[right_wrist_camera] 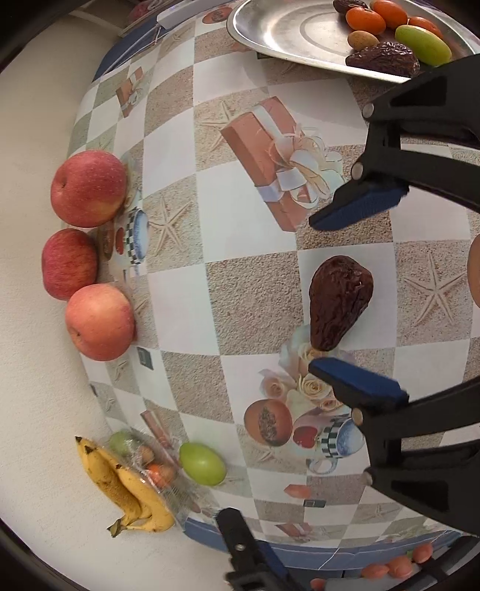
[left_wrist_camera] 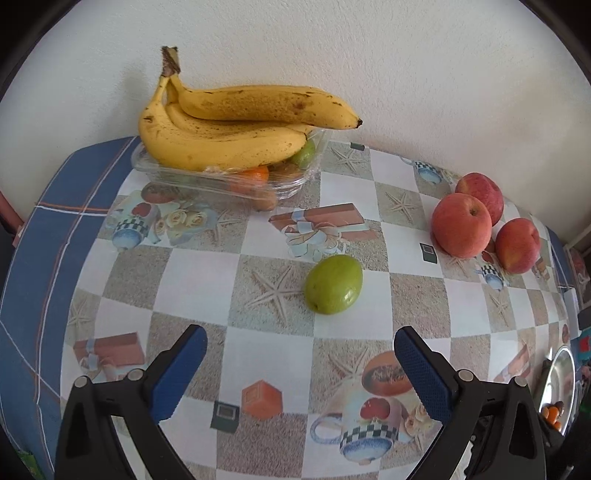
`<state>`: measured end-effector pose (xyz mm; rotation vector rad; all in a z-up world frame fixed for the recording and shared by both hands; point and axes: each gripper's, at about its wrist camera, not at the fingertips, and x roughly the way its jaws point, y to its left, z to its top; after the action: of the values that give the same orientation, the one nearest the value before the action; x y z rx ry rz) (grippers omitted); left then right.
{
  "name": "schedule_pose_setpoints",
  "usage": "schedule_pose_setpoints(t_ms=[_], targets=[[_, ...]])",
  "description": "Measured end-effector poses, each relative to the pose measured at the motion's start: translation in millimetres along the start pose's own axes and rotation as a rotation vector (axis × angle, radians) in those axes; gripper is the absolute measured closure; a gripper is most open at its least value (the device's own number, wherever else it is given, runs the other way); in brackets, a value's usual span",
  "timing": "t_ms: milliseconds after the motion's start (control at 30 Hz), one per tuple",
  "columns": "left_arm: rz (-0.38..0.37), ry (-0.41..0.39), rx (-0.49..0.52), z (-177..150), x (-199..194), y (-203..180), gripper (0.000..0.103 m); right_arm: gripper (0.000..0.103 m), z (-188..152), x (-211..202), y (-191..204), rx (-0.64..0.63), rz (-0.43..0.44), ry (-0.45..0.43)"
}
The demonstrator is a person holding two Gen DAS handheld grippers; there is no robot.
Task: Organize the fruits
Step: 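Grasp the green apple with the left tool while the right tool grasps the last date, then carry the apple and date over the steel bowl and open both tools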
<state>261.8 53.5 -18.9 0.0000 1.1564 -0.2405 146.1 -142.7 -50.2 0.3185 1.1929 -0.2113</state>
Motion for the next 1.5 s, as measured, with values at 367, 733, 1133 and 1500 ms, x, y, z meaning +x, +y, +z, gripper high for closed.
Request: schedule_pose_setpoints(t_ms=[367, 733, 1133, 1500], targets=[[0.02, 0.017, 0.02, 23.7, 35.2, -17.5, 0.031, 0.049, 5.4, 4.0, -0.4, -0.004, 0.027, 0.007], [0.019, 0.045, 0.011, 8.2, 24.9, -29.6, 0.058, 0.05, 3.9, -1.5, -5.4, 0.004, 0.064, 0.02], [-0.024, 0.031, -0.062, -61.5, -45.7, -49.7, 0.059, 0.05, -29.3, -68.2, -23.6, -0.008, 0.052, -0.029], [-0.153, -0.011, -0.155, -134.9, -88.6, -92.6, 0.059, 0.05, -74.6, -110.9, -60.4, 0.006, 0.023, -0.066]])
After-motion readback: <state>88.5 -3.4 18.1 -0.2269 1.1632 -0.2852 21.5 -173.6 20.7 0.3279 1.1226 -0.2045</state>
